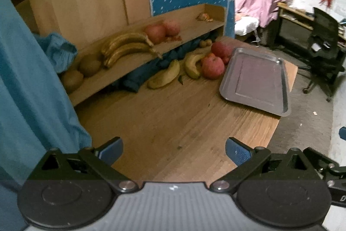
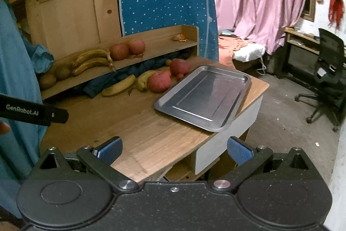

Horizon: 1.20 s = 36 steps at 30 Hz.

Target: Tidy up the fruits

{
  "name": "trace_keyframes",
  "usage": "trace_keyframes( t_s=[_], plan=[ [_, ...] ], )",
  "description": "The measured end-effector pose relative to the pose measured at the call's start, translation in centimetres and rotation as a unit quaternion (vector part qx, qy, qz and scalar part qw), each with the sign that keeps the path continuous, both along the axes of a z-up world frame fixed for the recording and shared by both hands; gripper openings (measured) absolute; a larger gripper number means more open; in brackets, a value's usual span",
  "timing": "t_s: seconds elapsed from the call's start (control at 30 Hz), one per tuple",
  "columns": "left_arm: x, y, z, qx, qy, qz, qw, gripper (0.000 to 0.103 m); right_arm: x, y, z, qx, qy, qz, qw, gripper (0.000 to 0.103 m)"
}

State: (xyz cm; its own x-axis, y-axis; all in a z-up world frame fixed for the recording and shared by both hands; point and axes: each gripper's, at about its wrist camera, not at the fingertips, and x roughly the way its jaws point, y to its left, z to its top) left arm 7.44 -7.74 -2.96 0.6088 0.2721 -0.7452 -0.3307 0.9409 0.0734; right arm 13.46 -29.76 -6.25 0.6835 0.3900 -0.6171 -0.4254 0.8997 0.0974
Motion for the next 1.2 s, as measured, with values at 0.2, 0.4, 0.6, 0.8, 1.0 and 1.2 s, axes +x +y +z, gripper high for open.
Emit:
trace_keyframes(
  t_s=[0.2,0.4,0.6,0.8,1.0,1.2],
  plan=[
    [0.6,-1.7,-0.9,0.004,0.032,0.045,0.9985,0.103,2.0,-2.5,-0.7,0.018,0.007,0.037,0.999,0.102],
    [2.6,-1.4,-1.1,-0.007,0.061,0.083,0.9947,0.103,3.1,-4.0,-0.7,0.028,0.014,0.057,0.998,0.102],
    [5.3,0.3,-1.2,-0.014,0.066,0.114,0.9912,0.103,5.1,-4.9,-0.9,0.029,0.015,0.054,0.998,0.102],
    [8.7,1.6,-2.1,0.027,0.061,0.108,0.9919,0.103,9.0,-4.0,-1.9,0.024,0.016,0.070,0.997,0.102],
    [13.9,2.9,-3.9,0.087,0.059,0.076,0.9915,0.103,15.1,-2.1,-1.9,0.002,0.013,0.100,0.995,0.102],
    [19.0,5.4,-6.2,0.110,0.071,0.035,0.9908,0.103,20.5,0.9,-3.2,-0.014,0.033,0.120,0.992,0.102]
  ],
)
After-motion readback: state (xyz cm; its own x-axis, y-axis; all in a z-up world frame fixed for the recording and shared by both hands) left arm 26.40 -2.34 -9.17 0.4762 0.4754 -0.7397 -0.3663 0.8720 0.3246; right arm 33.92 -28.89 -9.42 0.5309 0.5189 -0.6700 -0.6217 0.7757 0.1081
